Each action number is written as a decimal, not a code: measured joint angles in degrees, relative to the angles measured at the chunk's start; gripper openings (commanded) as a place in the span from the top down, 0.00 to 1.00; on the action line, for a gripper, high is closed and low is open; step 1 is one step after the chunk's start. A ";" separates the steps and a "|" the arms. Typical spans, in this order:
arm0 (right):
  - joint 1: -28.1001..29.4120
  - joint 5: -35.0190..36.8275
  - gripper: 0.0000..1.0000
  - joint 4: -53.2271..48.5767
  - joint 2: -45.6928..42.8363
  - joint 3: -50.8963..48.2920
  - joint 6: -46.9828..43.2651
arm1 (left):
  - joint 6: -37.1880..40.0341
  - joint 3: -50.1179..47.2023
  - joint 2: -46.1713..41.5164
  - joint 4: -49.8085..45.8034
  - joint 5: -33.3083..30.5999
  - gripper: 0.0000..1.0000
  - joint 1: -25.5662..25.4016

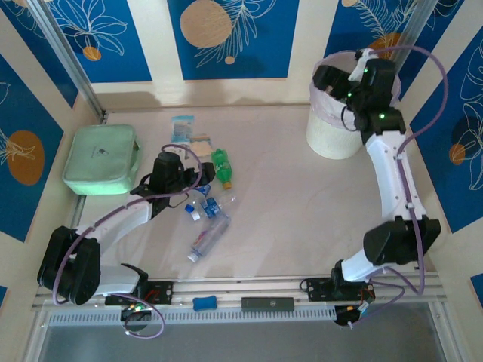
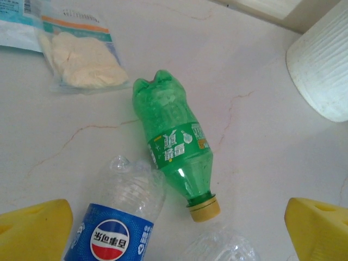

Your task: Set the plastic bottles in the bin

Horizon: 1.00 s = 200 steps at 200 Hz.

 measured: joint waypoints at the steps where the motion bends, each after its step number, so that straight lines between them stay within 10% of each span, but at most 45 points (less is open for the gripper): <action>1: 0.33 -0.02 0.00 0.39 -0.33 -0.63 -0.07 | 0.04 0.07 -0.02 -0.31 0.00 0.00 -0.02; 97: 23.21 2.10 0.01 15.19 -4.04 -29.40 6.10 | 6.43 0.52 -9.66 -20.22 0.50 0.00 -3.82; 200: 23.93 3.15 0.01 20.20 0.55 -31.34 12.68 | 4.76 -6.51 -14.64 -36.76 0.55 0.00 -18.01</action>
